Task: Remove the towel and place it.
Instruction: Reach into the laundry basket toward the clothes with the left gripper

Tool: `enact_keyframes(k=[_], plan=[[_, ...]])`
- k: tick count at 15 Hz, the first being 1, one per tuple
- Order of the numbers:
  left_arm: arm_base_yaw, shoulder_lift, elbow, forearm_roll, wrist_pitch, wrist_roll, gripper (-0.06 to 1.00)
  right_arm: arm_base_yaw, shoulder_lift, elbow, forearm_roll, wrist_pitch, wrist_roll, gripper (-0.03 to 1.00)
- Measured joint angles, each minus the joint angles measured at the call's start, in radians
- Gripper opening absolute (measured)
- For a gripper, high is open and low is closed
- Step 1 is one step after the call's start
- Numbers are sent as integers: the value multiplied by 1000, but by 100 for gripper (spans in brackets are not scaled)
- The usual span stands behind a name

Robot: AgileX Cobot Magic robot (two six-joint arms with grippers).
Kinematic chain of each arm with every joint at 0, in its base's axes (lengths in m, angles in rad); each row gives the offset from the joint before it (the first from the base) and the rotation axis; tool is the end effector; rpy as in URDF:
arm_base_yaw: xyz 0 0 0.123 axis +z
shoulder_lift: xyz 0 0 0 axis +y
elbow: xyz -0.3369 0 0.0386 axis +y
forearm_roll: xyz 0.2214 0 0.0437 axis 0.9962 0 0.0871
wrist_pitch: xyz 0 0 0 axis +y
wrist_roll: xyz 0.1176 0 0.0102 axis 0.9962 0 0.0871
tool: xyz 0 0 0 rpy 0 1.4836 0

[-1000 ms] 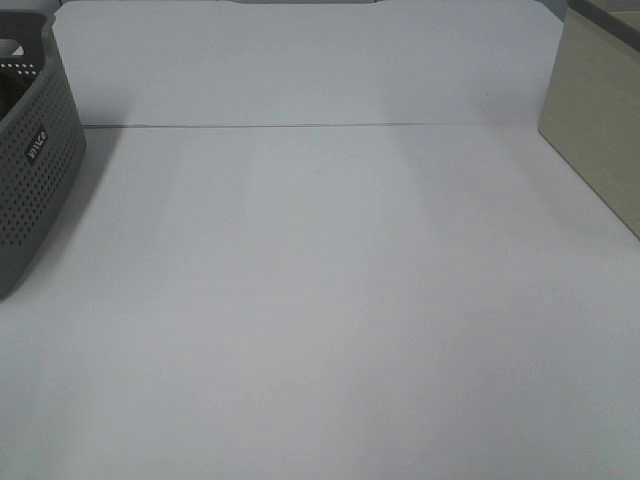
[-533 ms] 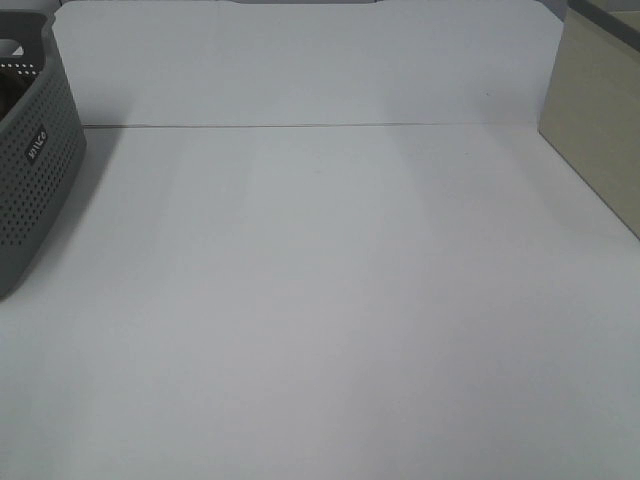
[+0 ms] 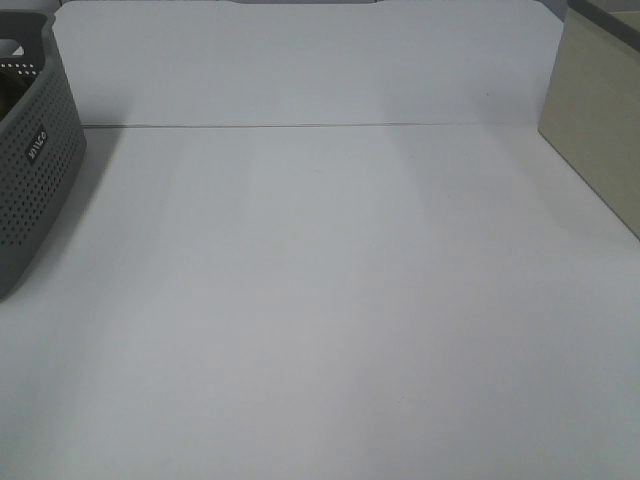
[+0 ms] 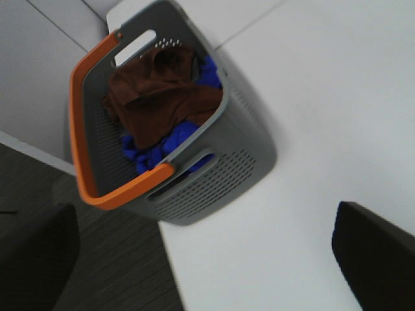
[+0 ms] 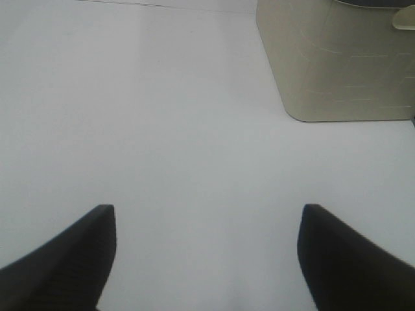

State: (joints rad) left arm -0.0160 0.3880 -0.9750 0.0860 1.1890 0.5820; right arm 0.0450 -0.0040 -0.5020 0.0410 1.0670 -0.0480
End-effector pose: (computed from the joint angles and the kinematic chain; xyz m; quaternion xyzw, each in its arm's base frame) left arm -0.0345 0.0100 0.3873 0.2482 0.8266 0.1814 0.4714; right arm -0.0598 0.0016 0.2519 -0.0406 0.8522 0.0197 0.5213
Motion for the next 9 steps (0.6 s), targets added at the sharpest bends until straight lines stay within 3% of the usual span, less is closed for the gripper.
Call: enact_keyframes(k=[2,6,7,9], plan=[[-5,221,-121,109,21,144,99,0,0,0,0,0,0,75],[-10,600,-262,215,-26,265,99,0,0,0,0,0,0,75],[-10,775,-313,274,-70,318,99,0,0,0,0,0,0,75],[-10,911,-372,314,-100,338,99,0,0,0,0,0,0,75]])
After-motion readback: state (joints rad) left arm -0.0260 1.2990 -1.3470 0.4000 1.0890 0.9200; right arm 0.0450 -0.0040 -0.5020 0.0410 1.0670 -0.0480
